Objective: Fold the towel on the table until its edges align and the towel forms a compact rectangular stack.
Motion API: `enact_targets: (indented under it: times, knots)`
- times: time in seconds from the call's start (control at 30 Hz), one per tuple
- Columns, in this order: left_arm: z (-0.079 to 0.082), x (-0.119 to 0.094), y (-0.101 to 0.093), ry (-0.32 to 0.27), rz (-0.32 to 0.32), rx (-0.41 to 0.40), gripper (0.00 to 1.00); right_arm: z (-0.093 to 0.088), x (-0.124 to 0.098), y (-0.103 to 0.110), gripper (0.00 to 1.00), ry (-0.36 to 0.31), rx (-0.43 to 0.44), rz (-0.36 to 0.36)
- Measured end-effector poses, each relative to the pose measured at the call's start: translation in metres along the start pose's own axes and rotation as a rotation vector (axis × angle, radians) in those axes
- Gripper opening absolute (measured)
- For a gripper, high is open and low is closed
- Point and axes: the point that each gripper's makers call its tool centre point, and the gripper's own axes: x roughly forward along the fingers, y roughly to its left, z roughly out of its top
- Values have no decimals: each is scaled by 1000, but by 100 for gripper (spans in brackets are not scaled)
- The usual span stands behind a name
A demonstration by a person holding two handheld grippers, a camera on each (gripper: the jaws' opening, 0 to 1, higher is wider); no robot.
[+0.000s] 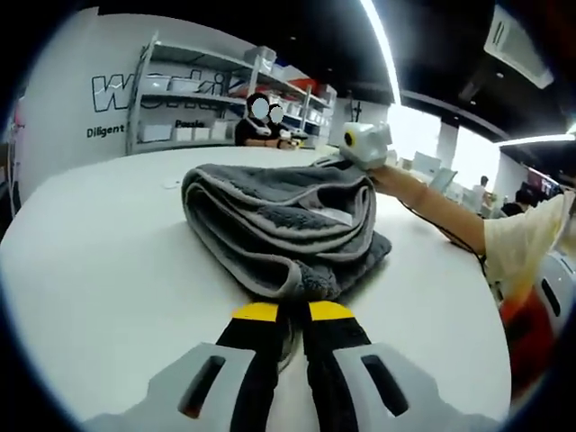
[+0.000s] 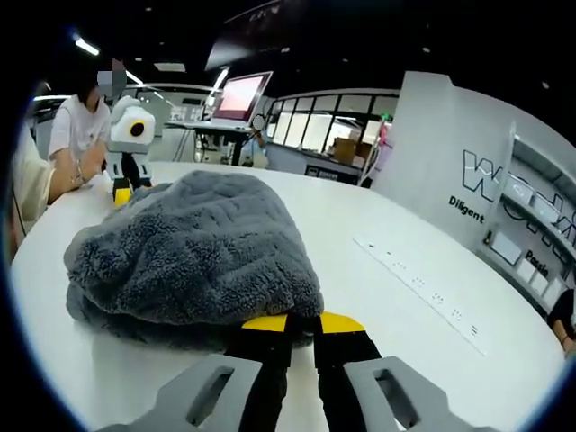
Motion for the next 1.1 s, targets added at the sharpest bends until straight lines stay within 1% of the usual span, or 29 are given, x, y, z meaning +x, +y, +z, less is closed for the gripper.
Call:
enact_targets:
  times: [0.2, 0.23, 0.27, 0.3, 0.37, 0.43, 0.5, 0.57, 0.63, 0.67, 0.73, 0.8, 0.83, 0.87, 0.93, 0.97, 1.0, 1.03, 1.1]
  knots:
    - [-6, 2, -30, 41, -104, 34, 6, 0, -6, 8, 6, 6, -14, 26]
    - [-6, 3, -32, 44, -109, 36, 6, 0, -7, 9, 6, 6, -14, 27]
    - [-8, 3, -39, 53, -131, 43, 6, 0, -7, 10, 6, 4, -15, 31]
    - [-8, 3, -40, 54, -134, 44, 6, 0, -7, 10, 6, 4, -14, 32]
    - [-9, 4, -50, 69, -160, 60, 6, 0, -7, 12, 6, 2, -13, 37]
    - [-10, 4, -56, 74, -183, 71, 6, 1, -6, 5, 6, 4, -19, 40]
    - [-11, 4, -61, 76, -199, 77, 7, 2, -6, 4, 7, 17, -34, 38]
    - [-11, 2, -61, 77, -202, 90, 11, 2, -9, 0, 9, 34, -41, 26]
    - [-8, -2, -61, 69, -198, 144, 20, 2, -16, -6, 13, 50, -32, 7]
    - [-5, -4, -62, 63, -197, 164, 23, 4, -20, -9, 15, 49, -33, -4]
    - [0, -9, -63, 51, -197, 179, 27, 8, -30, -15, 18, 36, -37, -24]
    - [3, -15, -66, 40, -215, 194, 29, 14, -40, -18, 21, 16, -77, -38]
    - [4, -17, -67, 38, -223, 198, 29, 16, -45, -16, 24, 9, -101, -33]
    - [5, -21, -69, 33, -233, 212, 30, 20, -50, -11, 27, -4, -150, -17]
    - [7, -25, -71, 28, -235, 241, 31, 21, -57, -2, 30, -3, -213, -4]
    - [8, -26, -72, 24, -236, 256, 32, 20, -59, 1, 30, 5, -240, -3]
    - [10, -28, -74, 19, -236, 266, 32, 20, -66, 10, 30, 12, -278, -9]
    - [15, -30, -75, -5, -229, 278, 32, 22, -71, 22, 30, 8, -320, -8]
    - [22, -34, -76, -35, -221, 284, 34, 24, -78, 28, 31, 24, -416, -13]
